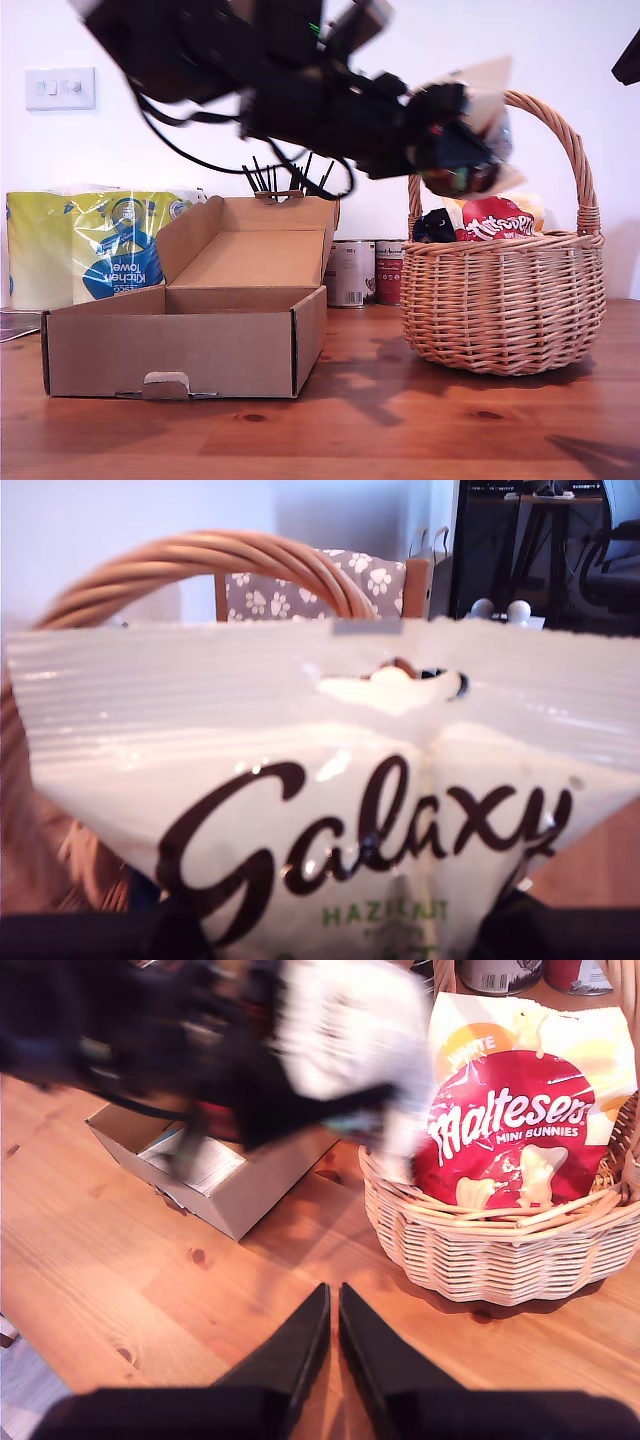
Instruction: Move the bags of Easter eggs from the cardboard box on the left into the woven basket on the right side.
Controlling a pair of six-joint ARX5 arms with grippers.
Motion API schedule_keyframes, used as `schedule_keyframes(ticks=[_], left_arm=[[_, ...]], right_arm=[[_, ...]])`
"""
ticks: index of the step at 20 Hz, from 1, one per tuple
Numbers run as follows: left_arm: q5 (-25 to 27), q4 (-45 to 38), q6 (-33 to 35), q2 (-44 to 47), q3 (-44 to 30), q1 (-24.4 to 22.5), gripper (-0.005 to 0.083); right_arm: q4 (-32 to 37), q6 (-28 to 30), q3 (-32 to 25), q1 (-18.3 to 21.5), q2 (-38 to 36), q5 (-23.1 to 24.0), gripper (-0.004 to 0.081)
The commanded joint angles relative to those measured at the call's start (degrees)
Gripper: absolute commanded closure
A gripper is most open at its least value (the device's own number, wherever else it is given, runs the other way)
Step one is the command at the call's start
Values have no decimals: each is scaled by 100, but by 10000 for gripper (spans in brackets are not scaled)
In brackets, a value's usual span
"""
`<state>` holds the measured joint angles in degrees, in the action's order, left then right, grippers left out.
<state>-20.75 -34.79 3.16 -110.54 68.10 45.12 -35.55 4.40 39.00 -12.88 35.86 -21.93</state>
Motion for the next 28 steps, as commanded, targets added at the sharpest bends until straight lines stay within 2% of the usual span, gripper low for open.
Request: schedule_keyframes(ticks=[1, 6, 12, 18, 21, 23, 25, 26, 28], left_arm=[[35, -114, -9, -262, 446, 7, 560], [216, 249, -4, -1198, 1440, 44, 560], [221, 1259, 9, -1976, 2332, 61, 560], [127, 2546, 31, -2111, 2420, 81, 560], [72, 2798, 28, -2105, 2420, 79, 538], [-2, 2800, 28, -2090, 2490, 79, 397], [-61, 3010, 28, -2090, 2728, 79, 183], [-59, 3202, 28, -2090, 2883, 79, 128], [-70, 3698, 131, -2059, 3224, 81, 127]], right_arm=[[55, 20, 50, -24, -13, 2, 782], [57, 20, 50, -24, -13, 2, 782], [55, 17, 50, -24, -13, 2, 782], [55, 17, 50, -24, -13, 2, 782], [55, 17, 50, -24, -13, 2, 783], [55, 17, 50, -24, -13, 2, 782], [55, 17, 50, -24, -13, 2, 782], [55, 17, 50, -24, -13, 2, 782], [57, 17, 50, -24, -13, 2, 783]])
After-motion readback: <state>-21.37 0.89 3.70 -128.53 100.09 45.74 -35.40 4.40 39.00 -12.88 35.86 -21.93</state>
